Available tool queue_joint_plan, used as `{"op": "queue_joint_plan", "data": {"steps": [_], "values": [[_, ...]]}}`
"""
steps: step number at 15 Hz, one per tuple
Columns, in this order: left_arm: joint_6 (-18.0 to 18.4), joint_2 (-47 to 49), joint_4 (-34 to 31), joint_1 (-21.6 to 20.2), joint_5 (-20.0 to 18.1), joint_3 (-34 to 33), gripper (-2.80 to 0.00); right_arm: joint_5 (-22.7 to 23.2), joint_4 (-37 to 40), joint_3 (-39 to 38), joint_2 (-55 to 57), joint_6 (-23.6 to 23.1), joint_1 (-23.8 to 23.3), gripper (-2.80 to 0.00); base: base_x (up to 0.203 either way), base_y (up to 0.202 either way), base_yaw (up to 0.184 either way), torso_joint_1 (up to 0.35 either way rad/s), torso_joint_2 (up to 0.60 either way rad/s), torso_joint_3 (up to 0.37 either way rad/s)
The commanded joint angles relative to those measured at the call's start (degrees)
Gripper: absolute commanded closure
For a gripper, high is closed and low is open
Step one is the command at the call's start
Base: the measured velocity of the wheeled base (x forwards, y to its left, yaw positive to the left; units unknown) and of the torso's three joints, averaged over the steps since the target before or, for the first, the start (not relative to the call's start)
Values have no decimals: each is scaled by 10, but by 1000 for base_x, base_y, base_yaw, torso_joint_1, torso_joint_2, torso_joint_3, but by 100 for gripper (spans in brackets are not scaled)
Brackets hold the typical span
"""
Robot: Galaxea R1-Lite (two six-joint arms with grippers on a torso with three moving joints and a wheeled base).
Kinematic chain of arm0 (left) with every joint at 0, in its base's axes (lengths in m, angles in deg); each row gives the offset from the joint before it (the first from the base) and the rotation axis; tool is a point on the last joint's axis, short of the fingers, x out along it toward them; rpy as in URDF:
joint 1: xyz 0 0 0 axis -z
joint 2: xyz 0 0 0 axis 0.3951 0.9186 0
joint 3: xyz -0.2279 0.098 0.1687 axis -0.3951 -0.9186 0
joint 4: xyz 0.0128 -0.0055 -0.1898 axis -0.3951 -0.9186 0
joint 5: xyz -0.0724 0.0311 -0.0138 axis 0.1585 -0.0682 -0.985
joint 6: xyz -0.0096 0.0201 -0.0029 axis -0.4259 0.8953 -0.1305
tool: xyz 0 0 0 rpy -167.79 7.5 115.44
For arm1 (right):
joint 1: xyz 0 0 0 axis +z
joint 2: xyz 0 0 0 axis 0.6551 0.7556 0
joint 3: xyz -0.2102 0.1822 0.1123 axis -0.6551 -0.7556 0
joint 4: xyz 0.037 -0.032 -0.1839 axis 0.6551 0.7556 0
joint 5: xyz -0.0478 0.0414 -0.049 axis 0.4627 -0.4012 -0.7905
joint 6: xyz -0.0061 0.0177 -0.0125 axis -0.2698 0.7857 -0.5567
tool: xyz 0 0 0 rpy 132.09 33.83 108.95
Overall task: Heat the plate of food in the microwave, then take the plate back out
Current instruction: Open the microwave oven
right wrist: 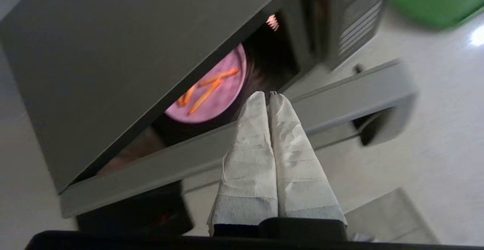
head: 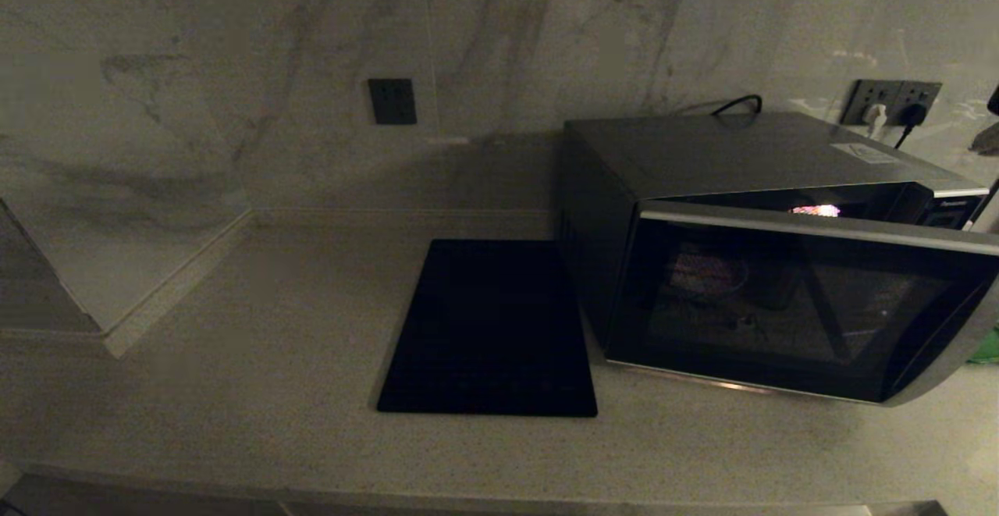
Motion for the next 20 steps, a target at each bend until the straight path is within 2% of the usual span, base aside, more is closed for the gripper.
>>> {"op": "queue_joint_plan", "data": {"steps": [1,8,20], "values": [[-1,0,0,0,0,0,0,1,2,3,30,3,-12,0,0,0,0,0,0,0],[-1,0,0,0,0,0,0,2,-38,4,99,-3,-95,0,0,0,0,0,0,0],[-1,0,0,0,0,0,0,3,-47,-20,132,-4,-107,0,0,0,0,0,0,0]]}}
